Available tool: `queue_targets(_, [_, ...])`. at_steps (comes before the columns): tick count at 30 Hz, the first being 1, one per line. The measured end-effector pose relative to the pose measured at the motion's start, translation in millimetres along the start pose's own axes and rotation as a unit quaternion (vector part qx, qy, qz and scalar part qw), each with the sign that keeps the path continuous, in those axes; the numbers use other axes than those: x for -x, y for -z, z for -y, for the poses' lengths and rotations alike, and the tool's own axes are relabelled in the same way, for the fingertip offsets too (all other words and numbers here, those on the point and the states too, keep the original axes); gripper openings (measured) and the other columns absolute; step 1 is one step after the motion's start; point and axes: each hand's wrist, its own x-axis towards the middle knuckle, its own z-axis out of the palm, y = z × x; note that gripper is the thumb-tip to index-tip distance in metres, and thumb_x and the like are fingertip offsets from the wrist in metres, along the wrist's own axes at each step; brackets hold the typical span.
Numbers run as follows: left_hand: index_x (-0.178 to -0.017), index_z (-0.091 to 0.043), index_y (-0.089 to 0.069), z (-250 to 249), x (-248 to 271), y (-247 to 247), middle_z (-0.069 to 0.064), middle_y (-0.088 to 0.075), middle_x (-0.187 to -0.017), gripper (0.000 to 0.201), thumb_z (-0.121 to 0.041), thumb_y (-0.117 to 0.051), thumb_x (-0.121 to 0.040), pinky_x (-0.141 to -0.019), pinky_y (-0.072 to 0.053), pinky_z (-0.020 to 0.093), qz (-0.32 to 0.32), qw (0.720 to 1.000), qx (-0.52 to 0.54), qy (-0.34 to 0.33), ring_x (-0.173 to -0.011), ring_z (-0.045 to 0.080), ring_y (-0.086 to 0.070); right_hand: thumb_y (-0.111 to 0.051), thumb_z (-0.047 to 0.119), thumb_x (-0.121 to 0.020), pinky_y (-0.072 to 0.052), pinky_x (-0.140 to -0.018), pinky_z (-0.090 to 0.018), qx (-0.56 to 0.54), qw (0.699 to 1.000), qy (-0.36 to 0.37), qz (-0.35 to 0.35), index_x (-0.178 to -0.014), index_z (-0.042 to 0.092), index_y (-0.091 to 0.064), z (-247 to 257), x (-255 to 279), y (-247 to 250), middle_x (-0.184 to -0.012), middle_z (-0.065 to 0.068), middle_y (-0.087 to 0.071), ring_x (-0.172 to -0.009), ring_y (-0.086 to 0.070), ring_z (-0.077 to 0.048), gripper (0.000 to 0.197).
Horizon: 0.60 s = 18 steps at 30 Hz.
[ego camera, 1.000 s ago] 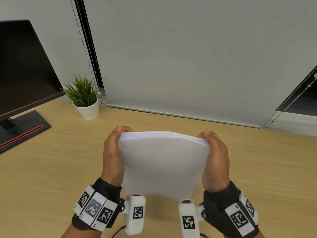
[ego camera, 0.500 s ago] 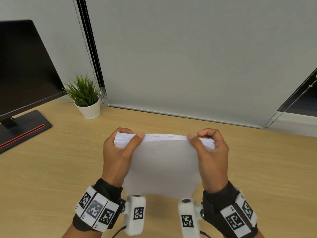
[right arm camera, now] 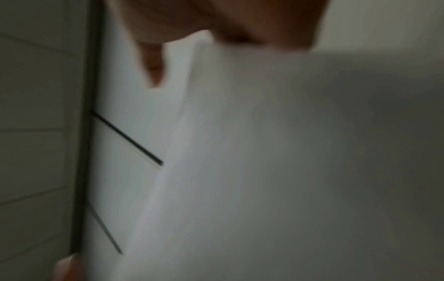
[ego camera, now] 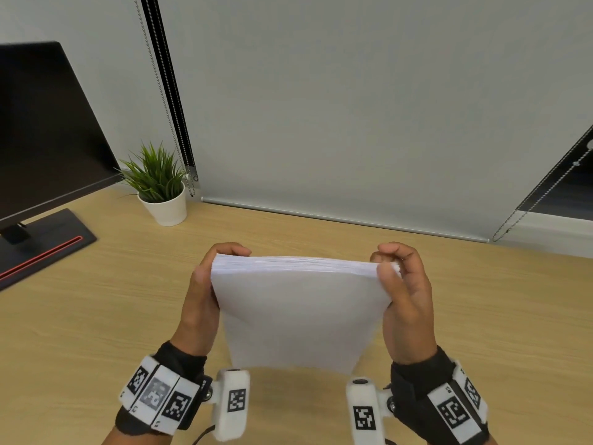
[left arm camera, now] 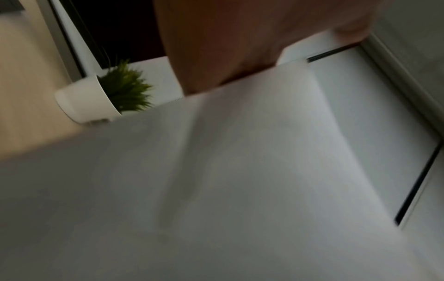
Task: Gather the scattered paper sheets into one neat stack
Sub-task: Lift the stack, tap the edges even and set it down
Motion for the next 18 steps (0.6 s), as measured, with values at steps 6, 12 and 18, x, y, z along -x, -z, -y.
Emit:
queue_targets(6, [-0.096,-0.05,-0.069,34.2,25.4,14.6,-0.014,-0.075,-0.101,0.052,-0.028,-0.085,-0.052,-0.074,-0.056,0.02,0.059,0.989,-0.121,0.053,-0.094,0.005,-0.071,-0.083,0.019,-0.054,-0.056,-0.071,-0.022,0.099,0.985,-0.126,0.068,-0.117,0.008,-0.055,-52.6,21.5,25.5,-0.104,-0.006,-0.072,-0.095,-0.07,-0.012,0.069])
queue_targets(12, [-0.092,-0.041,-0.072,61.0,26.8,21.2,-0.015,-0.076,-0.099,0.061,-0.052,-0.091,-0.036,-0.075,-0.058,0.022,0.024,0.98,-0.135,0.142,-0.093,0.006,-0.072,-0.083,0.009,-0.063,-0.057,-0.075,-0.024,0.145,0.969,-0.196,0.045,-0.107,0.019,-0.06,-91.1,35.0,32.2,-0.102,-0.001,-0.074,-0.098,-0.07,-0.013,0.051])
queue_targets(18, [-0.102,-0.024,-0.066,68.0,22.1,-5.2,-0.009,-0.077,-0.092,0.035,-0.012,-0.08,-0.072,-0.077,-0.059,0.027,-0.085,0.978,-0.142,0.124,-0.089,0.005,-0.072,-0.06,-0.01,-0.084,-0.05,-0.074,-0.005,0.159,0.98,-0.114,-0.045,-0.109,0.028,-0.05,-83.7,41.8,-3.0,-0.103,0.01,-0.063,-0.089,-0.063,0.014,0.047])
